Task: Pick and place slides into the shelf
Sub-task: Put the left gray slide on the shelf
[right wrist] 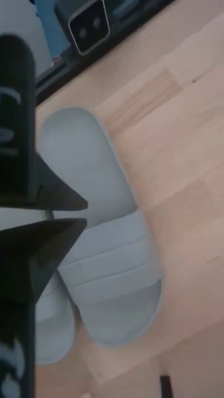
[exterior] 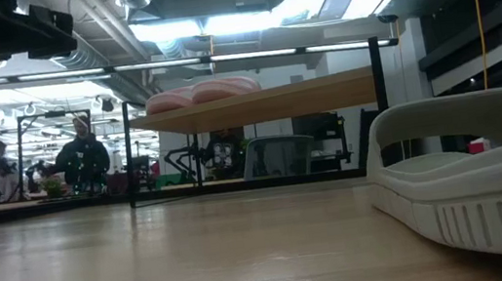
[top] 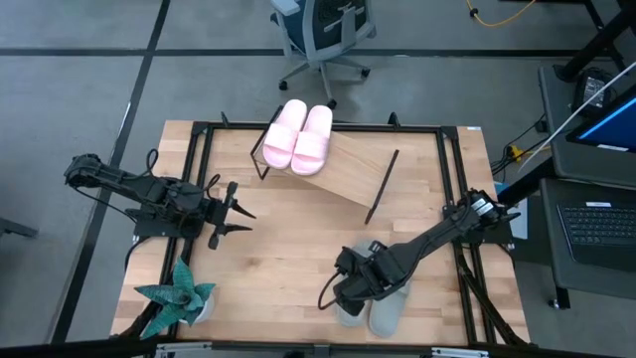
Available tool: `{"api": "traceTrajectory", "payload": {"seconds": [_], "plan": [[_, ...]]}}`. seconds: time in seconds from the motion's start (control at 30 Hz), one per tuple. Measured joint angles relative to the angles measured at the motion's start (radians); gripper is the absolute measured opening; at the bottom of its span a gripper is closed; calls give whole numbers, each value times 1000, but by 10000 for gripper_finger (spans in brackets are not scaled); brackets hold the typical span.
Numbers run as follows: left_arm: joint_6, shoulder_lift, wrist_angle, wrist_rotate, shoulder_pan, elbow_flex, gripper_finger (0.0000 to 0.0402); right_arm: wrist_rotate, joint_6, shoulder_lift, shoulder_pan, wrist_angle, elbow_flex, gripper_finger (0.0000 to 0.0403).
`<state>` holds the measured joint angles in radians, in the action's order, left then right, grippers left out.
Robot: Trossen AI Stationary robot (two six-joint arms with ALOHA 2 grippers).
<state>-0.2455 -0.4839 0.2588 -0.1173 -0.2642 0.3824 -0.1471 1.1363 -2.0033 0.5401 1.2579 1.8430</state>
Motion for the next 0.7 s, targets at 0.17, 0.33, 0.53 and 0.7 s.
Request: {"api": "traceTrajectory", "payload": {"seconds": [0.17,0.33,0.53,0.7], "plan": [[0,0,1,-4,0,0,139,51,7,-8,0,-1,-35,72],[-1,0,2,-49,0,0,139,56,4,-20,-3,-6,-36,110],[0,0,2,-56,0,0,139,54,11,-20,-9,-12,-36,150],[1,0,2,-56,0,0,139,55,7,-20,-8,-64,-36,167]]}}
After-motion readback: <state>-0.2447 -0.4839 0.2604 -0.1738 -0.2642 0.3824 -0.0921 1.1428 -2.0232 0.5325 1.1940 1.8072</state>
